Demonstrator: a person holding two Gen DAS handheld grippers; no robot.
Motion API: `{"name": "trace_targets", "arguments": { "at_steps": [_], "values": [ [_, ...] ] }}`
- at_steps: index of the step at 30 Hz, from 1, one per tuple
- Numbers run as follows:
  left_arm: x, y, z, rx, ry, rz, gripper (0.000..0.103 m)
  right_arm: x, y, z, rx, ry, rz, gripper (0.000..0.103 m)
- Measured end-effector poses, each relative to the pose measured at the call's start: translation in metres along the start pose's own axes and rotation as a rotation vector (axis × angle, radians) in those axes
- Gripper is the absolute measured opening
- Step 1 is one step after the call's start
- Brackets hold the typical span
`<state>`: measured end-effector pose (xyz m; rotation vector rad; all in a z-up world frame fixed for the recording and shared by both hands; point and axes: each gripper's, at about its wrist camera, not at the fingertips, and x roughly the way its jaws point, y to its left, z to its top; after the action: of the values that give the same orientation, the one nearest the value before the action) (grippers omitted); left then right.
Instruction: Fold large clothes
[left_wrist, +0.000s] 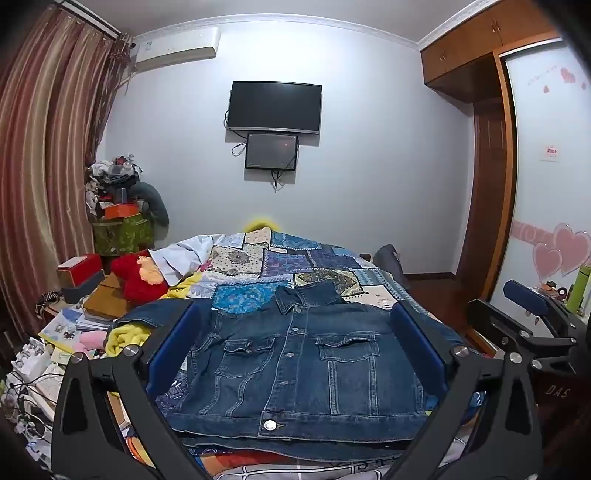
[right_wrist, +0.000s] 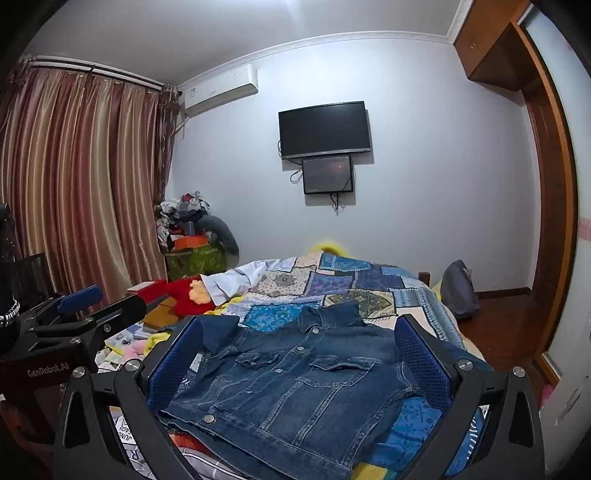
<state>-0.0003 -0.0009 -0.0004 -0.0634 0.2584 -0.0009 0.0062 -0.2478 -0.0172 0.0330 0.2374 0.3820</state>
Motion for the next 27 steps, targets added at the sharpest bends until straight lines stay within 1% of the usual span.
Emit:
{"name": "trace_targets", "arguments": {
  "at_steps": [2, 7, 9, 15, 17, 27],
  "values": [
    [0.0023, 0.0009, 0.0010, -0.016, 0.013, 0.003, 0.103, 0.0008, -0.0001, 0.0000, 0.000, 0.000, -0.001, 0.103],
    [0.0099, -0.0001, 0.0009, -0.006, 0.013, 0.001, 0.103, 0.0012, -0.0004, 0.0000, 0.005, 0.001, -0.004, 0.103],
    [0.0069, -0.0011, 0.0011, -0.004, 0.007, -0.001, 0.103, 0.0065, 0.0004, -0.0052, 0.007, 0.003, -0.005, 0.103],
    [0.0092, 0.0022, 0.0021, -0.010, 0.003, -0.008, 0.103, 0.0084, -0.0002, -0.0069, 0.008, 0.009, -0.006, 0.103],
    [0.0085, 0.0034, 0.0034, -0.014, 0.000, -0.009, 0.103, 0.0070, -0.0003, -0.0017, 0.005, 0.013, -0.011, 0.103],
    [0.0096, 0.0067, 0.0065, -0.023, -0.003, -0.011, 0.103, 0.0062, -0.0030, 0.0021, 0.007, 0.011, -0.014, 0.103]
  ]
}}
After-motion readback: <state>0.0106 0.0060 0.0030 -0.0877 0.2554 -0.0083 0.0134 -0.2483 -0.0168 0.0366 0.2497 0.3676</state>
